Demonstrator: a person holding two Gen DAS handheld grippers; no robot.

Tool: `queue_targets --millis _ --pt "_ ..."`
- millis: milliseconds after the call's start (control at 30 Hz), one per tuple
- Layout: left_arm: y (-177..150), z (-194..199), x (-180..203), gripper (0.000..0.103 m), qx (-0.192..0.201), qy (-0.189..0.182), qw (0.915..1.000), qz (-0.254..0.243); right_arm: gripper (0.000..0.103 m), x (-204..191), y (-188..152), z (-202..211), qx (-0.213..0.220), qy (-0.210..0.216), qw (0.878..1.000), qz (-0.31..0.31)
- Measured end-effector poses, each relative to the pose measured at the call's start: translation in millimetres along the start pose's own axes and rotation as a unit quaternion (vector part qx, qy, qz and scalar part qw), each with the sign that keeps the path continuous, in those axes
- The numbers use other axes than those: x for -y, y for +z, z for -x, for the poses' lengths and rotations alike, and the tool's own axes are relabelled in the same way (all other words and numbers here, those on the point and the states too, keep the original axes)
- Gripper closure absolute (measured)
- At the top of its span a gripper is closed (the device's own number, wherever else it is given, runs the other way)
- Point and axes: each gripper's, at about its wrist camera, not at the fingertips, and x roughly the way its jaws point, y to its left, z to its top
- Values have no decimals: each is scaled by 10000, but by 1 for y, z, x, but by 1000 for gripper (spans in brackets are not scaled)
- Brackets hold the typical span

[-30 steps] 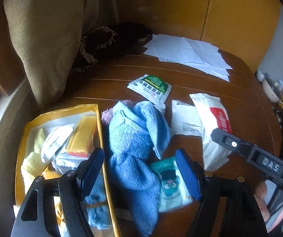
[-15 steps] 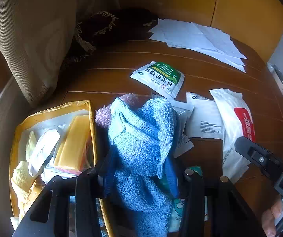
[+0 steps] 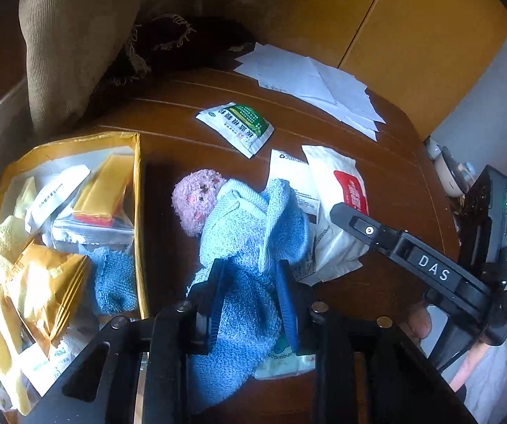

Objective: Organize soft objects
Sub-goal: 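Grasp the blue towel by the pink plush with the left gripper while the right holds the wipes, then lift the blue towel with the left gripper while the right holds the wipes pack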

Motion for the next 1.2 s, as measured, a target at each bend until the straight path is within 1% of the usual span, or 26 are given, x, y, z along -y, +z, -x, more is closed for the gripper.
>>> queue_targets --millis 67,133,167,200,267,400,467,500,567,600,800,867,1067,1200 --pt "-2 -1 1 73 11 4 10000 -66 59 -1 0 0 3 2 10000 12" --pt "-2 2 3 72 93 95 9998 -132 59 -1 0 0 3 2 10000 4" --pt "-2 4 4 64 123 117 9997 -148 59 -1 0 0 -4 4 10000 1" --pt "-1 4 5 46 148 115 9997 -175 59 0 0 0 -14 3 10000 -17" --pt "2 5 6 32 219 214 9992 -253 59 0 0 0 -22 19 10000 -50" --pt "1 -5 13 32 199 569 9964 -592 59 1 0 0 -48 70 9999 -84" --pt "-2 -12 14 32 116 635 9956 -675 59 2 1 0 -78 122 9998 -116" --pt "-2 -15 13 35 81 634 9958 -660 59 3 1 0 -102 183 9997 -128" --pt "-5 -17 10 42 32 560 9969 -557 59 3 2 -1 -123 206 9996 -136" --pt "-6 -16 8 43 5 504 9974 -518 59 3 2 -2 -134 211 9996 -131" --pt "-10 -8 -1 43 37 364 9989 -304 59 2 3 -4 -213 298 9992 -142" --pt "-9 -9 -2 47 43 338 9990 -285 59 3 3 -5 -242 296 9992 -153" --pt "-5 -6 -6 47 -76 122 9998 -103 59 3 3 -5 -217 282 9993 -146" --pt "-11 0 -7 47 -60 175 9996 -196 59 5 3 -7 -289 360 9987 -224"
